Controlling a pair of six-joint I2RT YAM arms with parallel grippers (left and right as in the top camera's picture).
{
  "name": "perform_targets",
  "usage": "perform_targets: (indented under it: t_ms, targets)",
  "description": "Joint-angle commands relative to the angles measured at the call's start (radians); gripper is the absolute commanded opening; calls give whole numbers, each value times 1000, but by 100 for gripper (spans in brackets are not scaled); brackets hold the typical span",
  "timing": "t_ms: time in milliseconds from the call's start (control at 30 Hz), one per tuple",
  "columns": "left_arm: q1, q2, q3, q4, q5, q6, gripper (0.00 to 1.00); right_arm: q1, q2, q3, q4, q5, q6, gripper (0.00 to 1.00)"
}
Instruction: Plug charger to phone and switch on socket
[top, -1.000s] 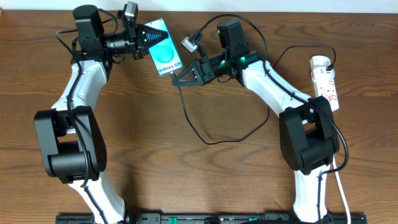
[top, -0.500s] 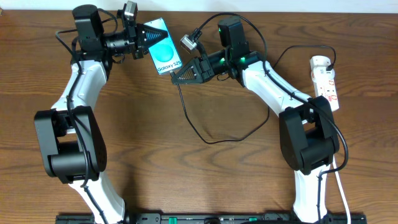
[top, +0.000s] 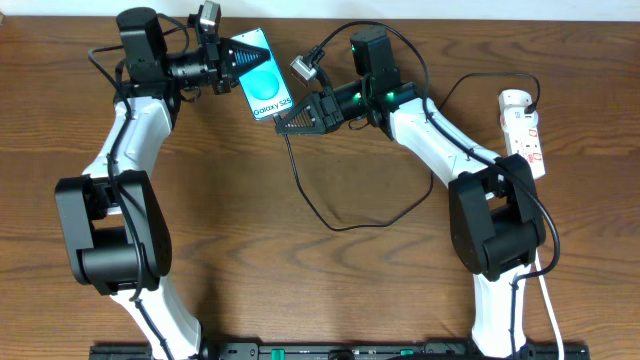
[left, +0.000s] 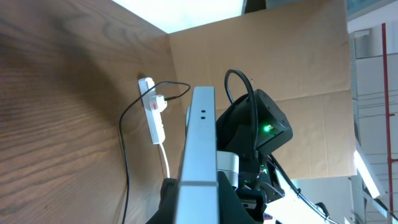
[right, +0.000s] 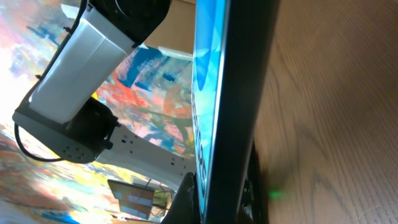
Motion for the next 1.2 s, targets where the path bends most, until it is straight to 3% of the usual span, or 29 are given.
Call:
perform_targets:
  t_ms: [0,1167]
  targets:
    - [-24,-21,6,-7,111,43,7,-27,1,20,18,109,2,1]
    - [-24,-21,6,-15,111,-14,7,-48,1,20,22,90,-42,1]
